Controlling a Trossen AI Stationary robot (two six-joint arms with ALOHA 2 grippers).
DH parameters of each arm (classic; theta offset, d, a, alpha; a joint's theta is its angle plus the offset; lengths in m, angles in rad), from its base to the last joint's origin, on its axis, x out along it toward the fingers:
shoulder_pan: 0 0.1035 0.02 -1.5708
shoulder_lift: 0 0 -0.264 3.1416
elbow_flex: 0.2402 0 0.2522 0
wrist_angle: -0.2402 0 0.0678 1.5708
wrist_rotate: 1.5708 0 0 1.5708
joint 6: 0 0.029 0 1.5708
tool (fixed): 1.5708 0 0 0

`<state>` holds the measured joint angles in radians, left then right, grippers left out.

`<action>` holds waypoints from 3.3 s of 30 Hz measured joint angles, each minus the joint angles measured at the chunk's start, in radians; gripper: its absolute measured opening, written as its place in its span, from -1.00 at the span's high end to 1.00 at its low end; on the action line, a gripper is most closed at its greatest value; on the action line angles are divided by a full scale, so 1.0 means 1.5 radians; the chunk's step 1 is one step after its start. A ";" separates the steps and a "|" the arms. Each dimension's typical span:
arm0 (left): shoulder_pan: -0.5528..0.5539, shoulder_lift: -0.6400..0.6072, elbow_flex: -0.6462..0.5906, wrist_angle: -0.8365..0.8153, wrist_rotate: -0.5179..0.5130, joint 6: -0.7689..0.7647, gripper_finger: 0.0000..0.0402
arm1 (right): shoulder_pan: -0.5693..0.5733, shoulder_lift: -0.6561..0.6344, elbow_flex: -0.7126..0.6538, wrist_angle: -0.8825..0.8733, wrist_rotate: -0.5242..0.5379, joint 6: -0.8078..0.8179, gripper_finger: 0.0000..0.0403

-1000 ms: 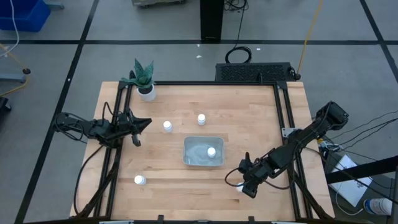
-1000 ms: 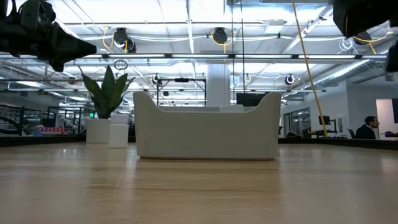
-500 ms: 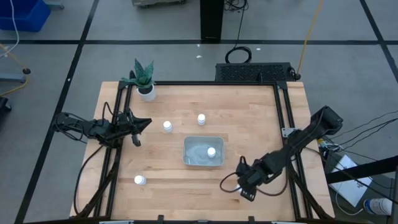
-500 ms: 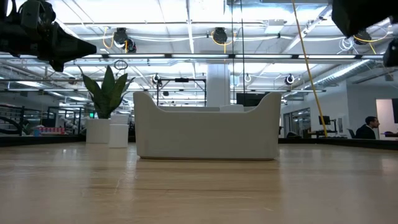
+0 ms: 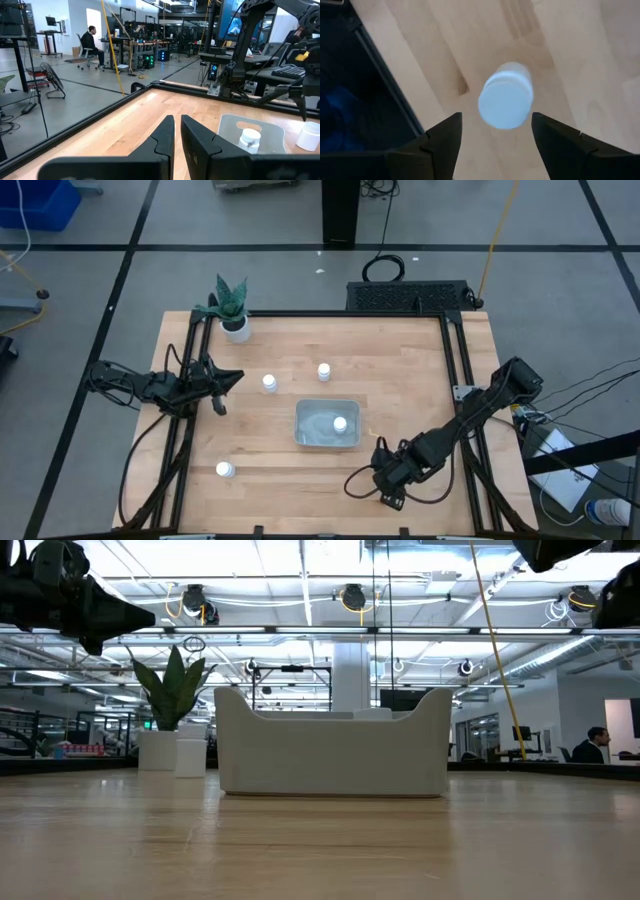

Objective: Pick and place pill bottles into a basket
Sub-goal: Put the white pill bottle into the gray bin

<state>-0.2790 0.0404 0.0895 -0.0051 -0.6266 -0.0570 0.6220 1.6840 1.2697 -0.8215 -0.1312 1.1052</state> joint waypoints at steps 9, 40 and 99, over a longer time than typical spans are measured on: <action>0.000 0.000 0.000 0.000 0.000 0.000 0.81 | -0.012 0.000 0.000 -0.008 0.017 -0.020 -0.15; 0.000 0.000 0.000 -0.006 0.000 0.000 0.81 | -0.012 0.002 -0.017 0.036 0.017 -0.017 -0.15; 0.000 0.000 0.000 -0.011 0.016 -0.003 0.81 | -0.187 -0.115 -0.018 0.100 0.226 -0.381 0.27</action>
<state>-0.2790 0.0406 0.0895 -0.0210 -0.6029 -0.0609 0.3418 1.5115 1.2427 -0.6708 0.2083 0.5332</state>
